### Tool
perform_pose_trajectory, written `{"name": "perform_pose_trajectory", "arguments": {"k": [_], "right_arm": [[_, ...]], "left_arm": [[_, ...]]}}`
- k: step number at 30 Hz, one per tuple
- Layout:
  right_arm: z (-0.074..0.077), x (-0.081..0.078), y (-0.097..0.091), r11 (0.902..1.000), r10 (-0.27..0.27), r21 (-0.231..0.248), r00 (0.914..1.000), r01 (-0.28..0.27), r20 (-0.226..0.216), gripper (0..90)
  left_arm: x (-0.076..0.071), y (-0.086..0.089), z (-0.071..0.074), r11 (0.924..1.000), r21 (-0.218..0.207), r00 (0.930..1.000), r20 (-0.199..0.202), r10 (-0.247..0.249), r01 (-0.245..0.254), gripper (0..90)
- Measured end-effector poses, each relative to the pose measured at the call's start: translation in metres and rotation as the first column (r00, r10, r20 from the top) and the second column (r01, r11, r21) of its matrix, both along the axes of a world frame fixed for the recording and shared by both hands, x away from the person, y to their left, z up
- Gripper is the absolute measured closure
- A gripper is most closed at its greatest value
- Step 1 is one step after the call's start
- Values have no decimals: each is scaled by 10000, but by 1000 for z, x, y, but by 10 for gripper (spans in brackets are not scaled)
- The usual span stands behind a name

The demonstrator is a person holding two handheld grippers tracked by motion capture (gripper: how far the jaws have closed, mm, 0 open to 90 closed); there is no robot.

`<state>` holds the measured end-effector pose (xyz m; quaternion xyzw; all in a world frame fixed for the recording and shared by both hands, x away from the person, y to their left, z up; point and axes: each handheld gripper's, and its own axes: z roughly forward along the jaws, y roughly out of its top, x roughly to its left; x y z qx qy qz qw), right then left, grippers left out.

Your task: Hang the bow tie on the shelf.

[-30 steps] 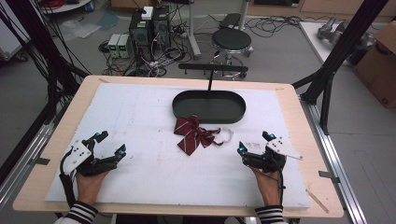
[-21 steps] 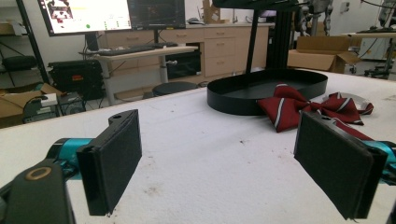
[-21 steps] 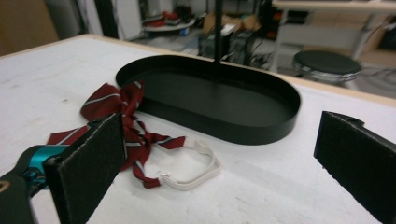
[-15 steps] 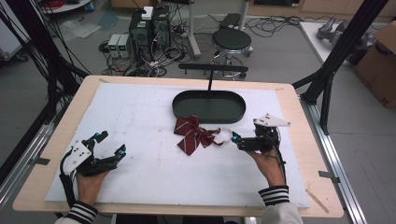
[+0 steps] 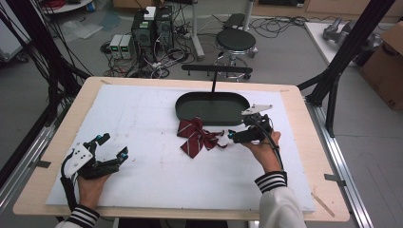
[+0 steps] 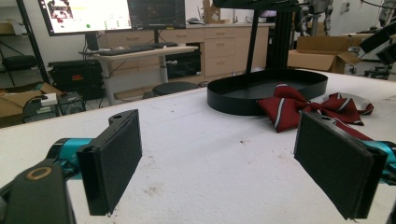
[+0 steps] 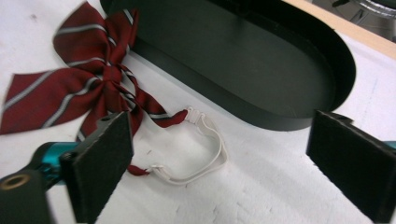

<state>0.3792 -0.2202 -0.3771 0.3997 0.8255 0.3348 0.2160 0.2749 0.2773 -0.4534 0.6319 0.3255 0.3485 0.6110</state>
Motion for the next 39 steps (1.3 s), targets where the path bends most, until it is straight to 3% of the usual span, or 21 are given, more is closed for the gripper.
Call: {"name": "perform_pose_trajectory", "arguments": {"k": [2, 7, 10, 15, 19, 22, 33, 39], "right_arm": [[-3, 6, 3, 9997, 192, -148, 9996, -195, -211, 172], [-9, 13, 5, 9996, 118, -233, 9979, -133, -634, 188], [-13, 21, 8, 9991, 61, -403, 9929, -110, -1186, 224], [-15, 28, 10, 9989, -151, -451, 9890, 86, -1473, 259], [-20, 32, 11, 9966, -458, -758, 9838, 330, -1732, 297], [-26, 34, 11, 9943, -650, -971, 9742, 448, -2163, 344], [-33, 38, 16, 9888, -888, -1397, 9612, 534, -2613, 500], [-36, 39, 19, 9820, -1323, -1682, 9478, 856, -2901, 575]], "left_arm": [[0, 0, 0, 10000, -19, 10000, -7, 15, -15, 155], [0, 0, 0, 10000, -25, 10000, -9, 16, -16, 155], [0, 0, 0, 10000, -33, 10000, -21, 13, -13, 156], [0, 0, 0, 10000, -26, 10000, -28, 7, -7, 156], [0, 0, 0, 10000, -35, 10000, -25, 2, -2, 156], [0, 0, 0, 10000, -25, 10000, -30, 5, -5, 156], [0, 0, 0, 10000, -20, 10000, -42, 22, -22, 156], [0, 0, 0, 10000, -15, 10000, -31, 42, -42, 156]]}}
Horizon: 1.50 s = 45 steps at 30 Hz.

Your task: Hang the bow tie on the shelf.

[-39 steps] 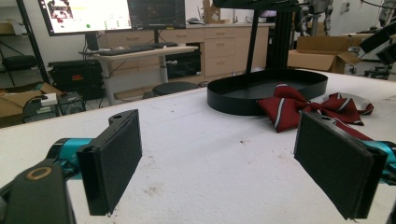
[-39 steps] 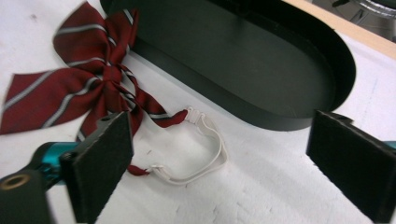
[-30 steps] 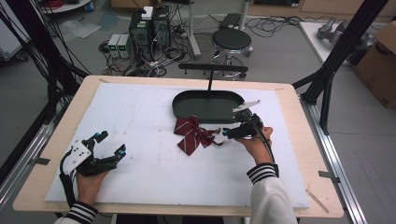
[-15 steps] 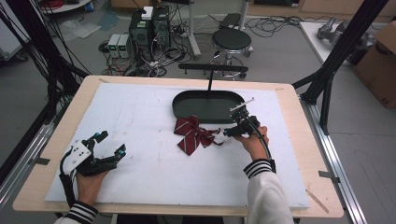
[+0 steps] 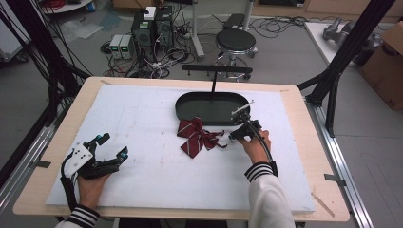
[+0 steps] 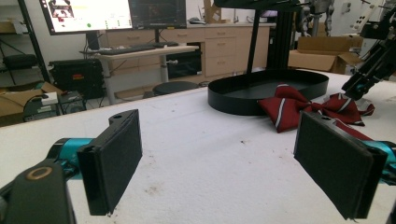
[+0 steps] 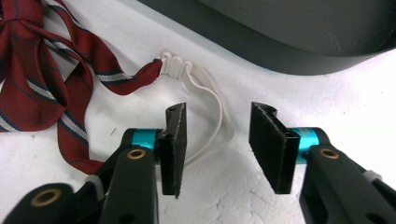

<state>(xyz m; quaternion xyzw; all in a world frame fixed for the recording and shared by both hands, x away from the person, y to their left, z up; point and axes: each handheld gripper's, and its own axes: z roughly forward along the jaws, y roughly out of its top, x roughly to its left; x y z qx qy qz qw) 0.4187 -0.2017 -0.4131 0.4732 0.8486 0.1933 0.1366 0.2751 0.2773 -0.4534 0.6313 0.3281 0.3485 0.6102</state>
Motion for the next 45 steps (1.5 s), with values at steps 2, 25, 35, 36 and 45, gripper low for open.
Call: {"name": "perform_pose_trajectory", "arguments": {"k": [2, 25, 35, 36, 45], "right_arm": [[0, 0, 1, 10000, 21, -38, 10000, -21, -39, 588], [-2, -4, 17, 9932, 315, -1120, 9994, -331, -161, 868], [6, -7, 16, 9975, 302, -653, 9992, -284, 263, 871], [8, -8, 15, 9977, 354, -589, 9987, -333, 361, 871], [30, -20, 14, 9969, 613, 380, 9826, -690, 1754, 872]], "left_arm": [[0, 0, 0, 10000, 2, 10000, -3, 8, -8, 156], [0, 0, 0, 10000, -9, 10000, -7, 29, -29, 156], [0, 0, 0, 10000, -8, 10000, -8, 29, -29, 156], [0, 0, 0, 10000, -7, 10000, -9, 29, -29, 156], [0, 0, 0, 10000, -15, 10000, -14, 23, -23, 156]]}}
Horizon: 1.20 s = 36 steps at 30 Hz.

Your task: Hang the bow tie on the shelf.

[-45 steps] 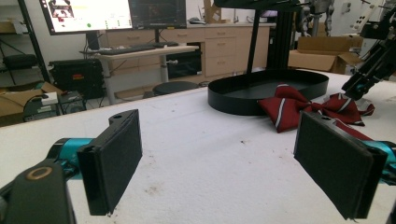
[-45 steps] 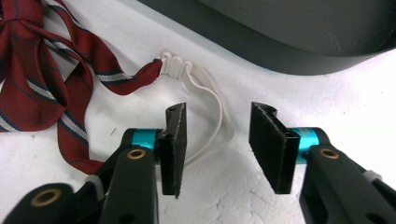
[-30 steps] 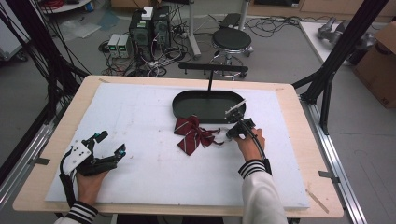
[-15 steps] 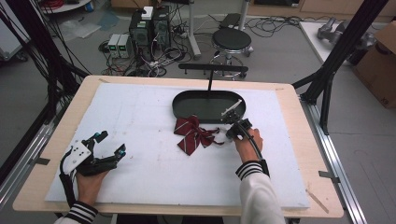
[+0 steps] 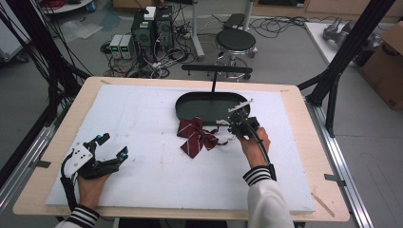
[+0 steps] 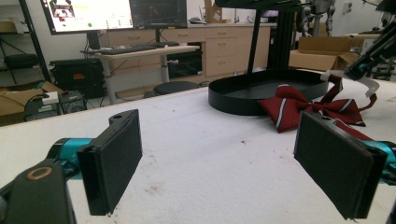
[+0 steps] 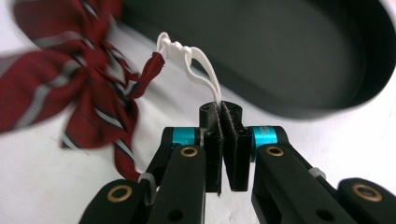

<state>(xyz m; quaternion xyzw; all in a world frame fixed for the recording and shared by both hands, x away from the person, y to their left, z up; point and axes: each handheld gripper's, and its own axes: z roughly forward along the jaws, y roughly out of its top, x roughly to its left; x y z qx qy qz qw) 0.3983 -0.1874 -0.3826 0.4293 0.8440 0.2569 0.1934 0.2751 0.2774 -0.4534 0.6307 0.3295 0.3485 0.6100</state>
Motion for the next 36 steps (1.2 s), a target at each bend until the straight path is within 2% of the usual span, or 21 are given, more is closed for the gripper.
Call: {"name": "perform_pose_trajectory", "arguments": {"k": [1, 4, 8, 9, 10, 11, 12, 13, 15, 16, 17, 20, 21, 23, 24, 25, 27, 29, 36], "right_arm": [[6, -3, -1, 9992, 99, 394, 9991, -114, 403, 873], [10, -5, -3, 9973, 127, 712, 9973, -179, 720, 874], [21, -9, -9, 9865, -26, 1626, 9901, -205, 1406, 874], [23, -10, -10, 9833, -80, 1808, 9874, -209, 1579, 874], [29, -12, -13, 9753, -218, 2200, 9827, -195, 1838, 874], [29, -12, -13, 9753, -218, 2200, 9827, -195, 1838, 874], [31, -13, -15, 9698, -279, 2429, 9805, -206, 1945, 875], [35, -15, -17, 9593, -458, 2818, 9752, -176, 2167, 875], [38, -15, -18, 9571, -554, 2895, 9743, -104, 2183, 875], [44, -15, -17, 9529, -617, 3029, 9686, -147, 2410, 875], [44, -15, -17, 9529, -617, 3029, 9686, -147, 2410, 875], [54, -15, -13, 9483, -573, 3158, 9611, -323, 2703, 875], [61, -16, -9, 9465, -514, 3188, 9522, -497, 3011, 875], [64, -15, -7, 9464, -475, 3186, 9526, -533, 3005, 875], [66, -15, -5, 9452, -483, 3217, 9502, -562, 3078, 875], [72, -14, -2, 9445, -462, 3219, 9437, -655, 3275, 875], [78, -13, 2, 9434, -419, 3230, 9391, -752, 3411, 875], [83, -11, 6, 9408, -393, 3287, 9365, -829, 3486, 875], [99, -5, 14, 9436, -324, 3175, 9279, -941, 3714, 875]], "left_arm": [[0, 0, 0, 10000, 3, 10000, 0, 0, 0, 156], [0, 0, 0, 10000, 5, 10000, 4, 0, 0, 156], [0, 0, 0, 10000, -4, 10000, -1, 0, 0, 156], [0, 0, 0, 10000, 4, 10000, 7, 5, -5, 156], [0, 0, 0, 10000, -9, 10000, 1, 0, 0, 156], [0, 0, 0, 10000, -5, 10000, 1, -1, 1, 156], [0, 0, 0, 10000, 1, 10000, -3, -5, 5, 156], [0, 0, 0, 10000, 3, 10000, 3, -4, 4, 156], [0, 0, 0, 10000, 7, 10000, 1, -5, 5, 156], [0, 0, 0, 10000, 9, 10000, 4, 3, -3, 156], [0, 0, 0, 10000, 11, 10000, 1, -4, 4, 156], [0, 0, 0, 10000, 12, 10000, 0, 0, 0, 156], [0, 0, 0, 10000, 11, 10000, 0, 0, 0, 156], [0, 0, 0, 10000, 11, 10000, 2, -5, 5, 156], [0, 0, 0, 10000, 15, 10000, 1, -2, 2, 156], [0, 0, 0, 10000, 9, 10000, -1, -2, 2, 156], [0, 0, 0, 10000, -5, 10000, -2, -2, 2, 156], [0, 0, 0, 10000, -6, 10000, -2, -6, 6, 156], [0, 0, 0, 10000, 12, 10000, -1, -13, 13, 156]]}}
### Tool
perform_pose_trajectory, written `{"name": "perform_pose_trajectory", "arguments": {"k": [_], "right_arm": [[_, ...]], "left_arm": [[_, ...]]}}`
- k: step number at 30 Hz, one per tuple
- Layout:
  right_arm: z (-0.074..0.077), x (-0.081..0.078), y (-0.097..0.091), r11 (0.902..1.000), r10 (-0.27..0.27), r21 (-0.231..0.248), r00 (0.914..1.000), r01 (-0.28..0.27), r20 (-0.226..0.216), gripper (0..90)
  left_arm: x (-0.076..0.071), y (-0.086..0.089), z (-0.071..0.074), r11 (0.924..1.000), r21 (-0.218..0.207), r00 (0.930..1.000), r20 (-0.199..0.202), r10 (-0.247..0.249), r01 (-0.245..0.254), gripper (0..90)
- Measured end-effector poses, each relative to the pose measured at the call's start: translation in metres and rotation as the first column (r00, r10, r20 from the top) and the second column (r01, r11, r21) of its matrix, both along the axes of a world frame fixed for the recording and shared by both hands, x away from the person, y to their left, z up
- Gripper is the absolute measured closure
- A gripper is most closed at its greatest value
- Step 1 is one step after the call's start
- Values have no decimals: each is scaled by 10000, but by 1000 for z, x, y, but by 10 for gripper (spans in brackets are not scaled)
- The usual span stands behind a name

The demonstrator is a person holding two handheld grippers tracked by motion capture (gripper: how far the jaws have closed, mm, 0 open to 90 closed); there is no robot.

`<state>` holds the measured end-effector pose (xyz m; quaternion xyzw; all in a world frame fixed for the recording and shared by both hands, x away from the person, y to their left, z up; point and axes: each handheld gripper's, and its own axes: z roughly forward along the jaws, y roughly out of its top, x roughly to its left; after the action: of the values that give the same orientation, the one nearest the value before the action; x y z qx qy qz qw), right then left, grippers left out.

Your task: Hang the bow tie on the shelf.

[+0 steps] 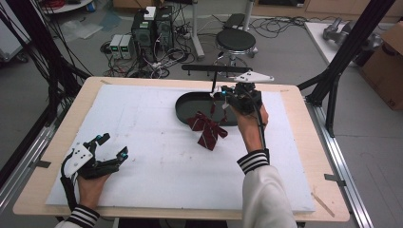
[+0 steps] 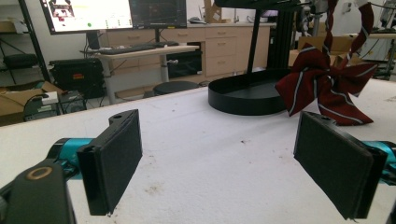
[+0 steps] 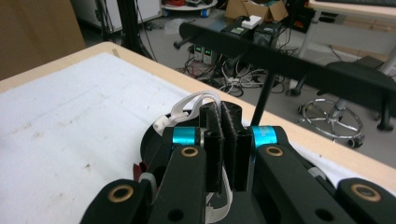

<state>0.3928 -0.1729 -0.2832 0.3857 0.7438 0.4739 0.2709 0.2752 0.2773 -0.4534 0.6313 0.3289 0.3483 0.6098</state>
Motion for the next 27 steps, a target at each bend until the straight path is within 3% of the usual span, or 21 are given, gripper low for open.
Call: {"name": "perform_pose_trajectory", "arguments": {"k": [11, 18, 20, 27], "right_arm": [[21, 18, -3, 9989, -454, 89, 9980, 451, 441, 875], [23, 36, -8, 9975, -691, 168, 9972, 686, 300, 874], [24, 41, -9, 9966, -803, 192, 9956, 795, 477, 875], [18, 61, -12, 9938, -1079, 330, 9933, 1066, 422, 874]], "left_arm": [[-1, 1, 0, 10000, -47, 10000, 98, -8, 9, 156], [-1, 1, 0, 10000, -52, 9999, 124, -12, 12, 156], [-1, 1, 0, 10000, -53, 9999, 127, -17, 17, 156], [-1, 1, 0, 10000, -92, 9999, 100, -24, 25, 156]]}}
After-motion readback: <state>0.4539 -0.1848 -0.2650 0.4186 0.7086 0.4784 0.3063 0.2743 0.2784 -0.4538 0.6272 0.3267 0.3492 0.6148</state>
